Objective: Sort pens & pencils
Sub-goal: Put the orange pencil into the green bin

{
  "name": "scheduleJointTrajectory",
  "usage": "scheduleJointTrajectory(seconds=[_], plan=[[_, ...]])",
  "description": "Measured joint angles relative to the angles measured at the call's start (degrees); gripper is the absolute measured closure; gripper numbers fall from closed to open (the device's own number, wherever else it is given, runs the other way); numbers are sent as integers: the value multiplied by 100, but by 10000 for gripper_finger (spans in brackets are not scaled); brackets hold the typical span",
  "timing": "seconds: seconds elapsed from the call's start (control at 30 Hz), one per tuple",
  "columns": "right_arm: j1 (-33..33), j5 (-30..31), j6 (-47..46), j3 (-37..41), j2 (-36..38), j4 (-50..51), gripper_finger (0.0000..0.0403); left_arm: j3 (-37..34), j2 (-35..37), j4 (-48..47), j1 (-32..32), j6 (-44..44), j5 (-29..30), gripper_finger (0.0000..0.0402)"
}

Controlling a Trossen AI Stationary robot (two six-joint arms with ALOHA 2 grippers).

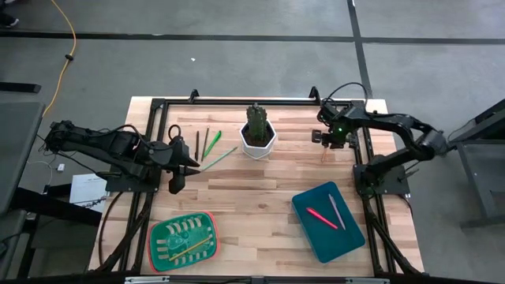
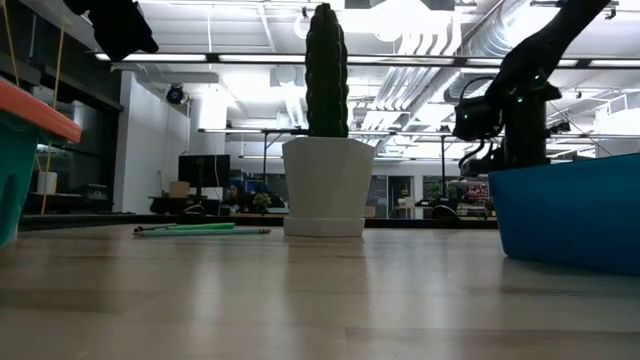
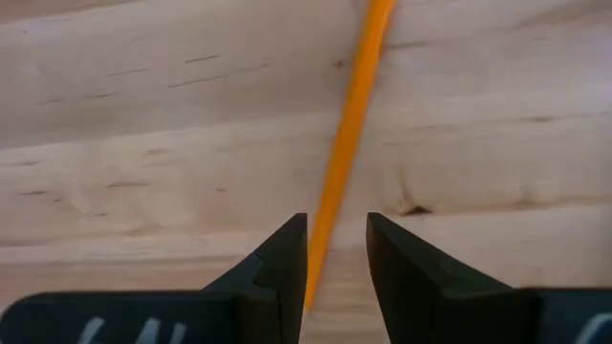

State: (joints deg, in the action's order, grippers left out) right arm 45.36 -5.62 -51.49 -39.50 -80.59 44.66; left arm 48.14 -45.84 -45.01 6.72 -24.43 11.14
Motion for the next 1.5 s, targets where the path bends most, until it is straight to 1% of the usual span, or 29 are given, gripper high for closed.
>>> scheduleJointTrajectory(seconds=[0.2,0.43,0.63,0.77,1.0,1.13,1.3,1.5], plan=[[0,104,55,-214,-351,36,304,0,0,0,0,0,-48,302],[2,57,55,-253,-739,49,304,0,0,-2,0,7,-61,302],[2,14,82,-267,-792,44,306,0,0,-4,2,15,-61,302],[2,12,99,-265,-792,44,324,0,0,-4,0,15,-61,302],[2,8,99,-258,-794,44,373,0,0,-5,2,63,-61,302],[2,5,163,-267,-784,43,395,0,0,-3,0,63,-61,302],[0,205,302,-527,-715,62,399,0,0,85,2,63,-61,302],[-5,211,508,-938,-709,204,398,0,0,162,2,63,-22,302]])
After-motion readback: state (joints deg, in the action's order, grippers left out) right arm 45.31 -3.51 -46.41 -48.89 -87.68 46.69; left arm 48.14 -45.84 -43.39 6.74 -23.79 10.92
